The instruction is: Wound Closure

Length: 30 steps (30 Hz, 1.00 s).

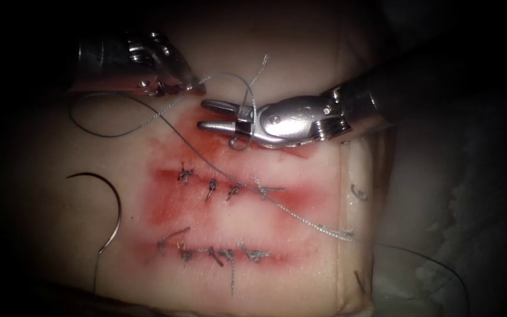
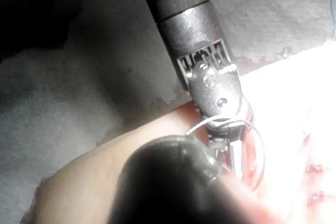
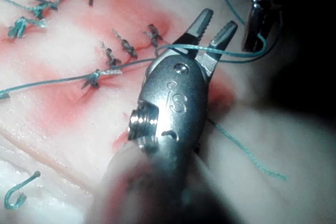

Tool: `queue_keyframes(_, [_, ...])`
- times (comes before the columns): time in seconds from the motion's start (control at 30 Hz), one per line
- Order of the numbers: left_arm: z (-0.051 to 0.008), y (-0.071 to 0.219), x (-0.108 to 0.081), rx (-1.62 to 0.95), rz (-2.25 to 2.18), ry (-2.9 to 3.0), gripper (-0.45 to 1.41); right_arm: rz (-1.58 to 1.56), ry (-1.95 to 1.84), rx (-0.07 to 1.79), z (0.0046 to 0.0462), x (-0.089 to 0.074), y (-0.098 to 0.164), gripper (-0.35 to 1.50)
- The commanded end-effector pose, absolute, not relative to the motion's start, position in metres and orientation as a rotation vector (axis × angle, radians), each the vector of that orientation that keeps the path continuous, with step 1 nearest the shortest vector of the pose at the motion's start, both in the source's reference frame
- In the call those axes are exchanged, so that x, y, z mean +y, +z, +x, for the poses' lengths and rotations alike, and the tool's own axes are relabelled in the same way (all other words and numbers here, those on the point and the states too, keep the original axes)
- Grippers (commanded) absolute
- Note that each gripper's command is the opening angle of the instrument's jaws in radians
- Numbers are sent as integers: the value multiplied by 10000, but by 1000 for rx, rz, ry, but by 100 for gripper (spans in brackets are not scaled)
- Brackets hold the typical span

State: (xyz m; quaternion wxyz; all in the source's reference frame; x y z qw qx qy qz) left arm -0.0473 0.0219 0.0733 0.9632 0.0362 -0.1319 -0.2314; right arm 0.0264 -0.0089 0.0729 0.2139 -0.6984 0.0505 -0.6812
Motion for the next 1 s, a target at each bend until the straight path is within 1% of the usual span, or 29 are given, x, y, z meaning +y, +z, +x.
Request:
queue_keyframes(0.03, [-480,738,224,-264,70,-476,-45,-1971,-1867,182,265,-86,740,-11])
queue_keyframes(0.07, [-481,739,224,-263,71,-488,-45,-1997,-1844,207,263,-86,741,-20])
queue_keyframes(0.13, [-481,742,223,-253,77,-493,-45,-2030,-1791,261,262,-87,741,-18])
queue_keyframes(0.17, [-481,747,220,-244,85,-497,-45,-2053,-1773,271,262,-87,741,-6])
queue_keyframes(0.23, [-481,752,214,-244,97,-495,-45,-2043,-1740,270,263,-86,739,-6])
queue_keyframes(0.27, [-481,754,211,-239,102,-494,-45,-2046,-1721,270,263,-85,738,-3])
queue_keyframes(0.3, [-480,758,205,-225,108,-492,-45,-2047,-1707,260,263,-81,736,11])
queue_keyframes(0.37, [-479,761,200,-217,118,-491,-45,-2028,-1696,240,263,-76,732,48])
queue_keyframes(0.4, [-480,762,198,-212,120,-491,-45,-2015,-1690,226,263,-74,730,49])
queue_keyframes(0.43, [-481,762,194,-207,127,-497,-45,-1966,-1662,161,264,-67,725,63])
queue_keyframes(0.47, [-482,762,192,-202,139,-496,-45,-1941,-1655,133,265,-65,723,64])
queue_keyframes(0.5, [-484,760,188,-196,146,-496,-45,-1889,-1649,77,267,-60,721,83])
queue_keyframes(0.6, [-490,756,181,-193,148,-499,-45,-1785,-1689,24,269,-56,721,80])
queue_keyframes(0.73, [-506,751,172,-186,144,-516,-45,-1614,-1741,-23,273,-61,730,81])
queue_keyframes(0.8, [-512,751,171,-183,142,-523,-45,-1531,-1726,-35,275,-66,737,69])
queue_keyframes(0.97, [-518,756,170,-160,159,-526,-45,-1339,-1717,-40,277,-84,755,53])
queue_keyframes(1.0, [-518,757,169,-154,160,-526,-45,-1296,-1710,-43,277,-89,759,44])
